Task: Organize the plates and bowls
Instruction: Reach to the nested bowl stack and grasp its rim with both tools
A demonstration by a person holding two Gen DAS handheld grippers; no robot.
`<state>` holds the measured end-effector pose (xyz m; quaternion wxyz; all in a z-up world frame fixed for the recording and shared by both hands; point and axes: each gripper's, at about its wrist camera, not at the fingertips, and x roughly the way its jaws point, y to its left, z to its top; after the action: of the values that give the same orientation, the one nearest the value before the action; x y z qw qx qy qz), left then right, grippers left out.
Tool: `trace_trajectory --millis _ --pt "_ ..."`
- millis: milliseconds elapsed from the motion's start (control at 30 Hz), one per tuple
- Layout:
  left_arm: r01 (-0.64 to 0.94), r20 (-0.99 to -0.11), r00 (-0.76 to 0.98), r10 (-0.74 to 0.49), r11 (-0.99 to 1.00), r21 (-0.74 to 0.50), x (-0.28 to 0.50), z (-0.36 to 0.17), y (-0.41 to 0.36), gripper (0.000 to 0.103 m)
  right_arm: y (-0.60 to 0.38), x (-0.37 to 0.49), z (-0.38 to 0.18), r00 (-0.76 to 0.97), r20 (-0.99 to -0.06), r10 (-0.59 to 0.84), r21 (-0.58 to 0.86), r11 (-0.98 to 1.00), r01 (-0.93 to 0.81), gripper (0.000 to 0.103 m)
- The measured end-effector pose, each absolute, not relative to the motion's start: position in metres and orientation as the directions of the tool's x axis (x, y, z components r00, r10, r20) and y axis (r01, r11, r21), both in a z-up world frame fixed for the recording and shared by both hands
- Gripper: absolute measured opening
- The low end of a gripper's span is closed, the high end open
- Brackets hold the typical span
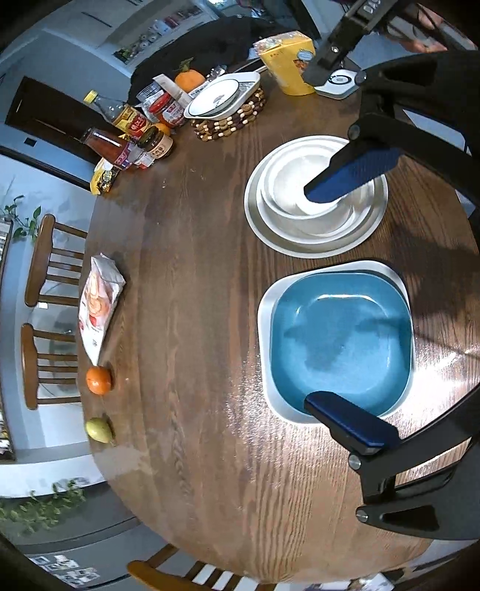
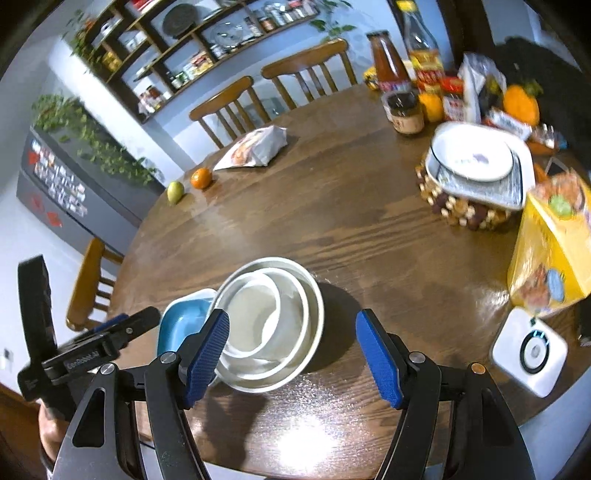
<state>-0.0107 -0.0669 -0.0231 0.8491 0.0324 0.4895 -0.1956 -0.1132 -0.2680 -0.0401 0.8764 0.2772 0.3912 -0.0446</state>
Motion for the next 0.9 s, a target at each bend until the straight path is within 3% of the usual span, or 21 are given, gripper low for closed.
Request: trace_trajectory --millis 167,600,667,833,867,900 --pt "0.367 -0.851 0.417 -0.318 0.916 -0.163 -0.003 -0.029 -0.064 0.100 -0.277 -0.115 -0.060 0.668 -0.724 0.174 0.505 0.792 0.341 0.072" --pt "0.471 -0.888 0.255 -0.384 0.851 -0.233 0.025 -0.042 -0.079 0.073 -0.282 -0.117 -0.082 0.644 -0.748 0.161 0.531 0.728 0.434 0.072" --pt "0.485 -0.889 0.238 -0.391 0.841 -0.240 0.027 -0.044 -0.082 0.066 -0.282 -0.116 -0.086 0.641 -0.749 0.169 0.540 0.717 0.442 0.067" --pt "0.503 -0.893 0.207 -0.400 0.826 -0.253 0.033 -0.047 -0.090 0.065 -0.283 -0.113 -0.092 0.639 -0.747 0.183 0.557 0.696 0.452 0.060" --pt "0.511 -0.894 0.208 -0.398 0.823 -0.247 0.033 -0.047 -0.092 0.064 -0.282 -0.112 -0.092 0.638 -0.748 0.180 0.554 0.698 0.454 0.055" --pt "0.522 -0.896 0.209 -0.391 0.820 -0.236 0.032 -0.047 -0.094 0.056 -0.281 -0.111 -0.093 0.636 -0.750 0.179 0.552 0.700 0.454 0.048"
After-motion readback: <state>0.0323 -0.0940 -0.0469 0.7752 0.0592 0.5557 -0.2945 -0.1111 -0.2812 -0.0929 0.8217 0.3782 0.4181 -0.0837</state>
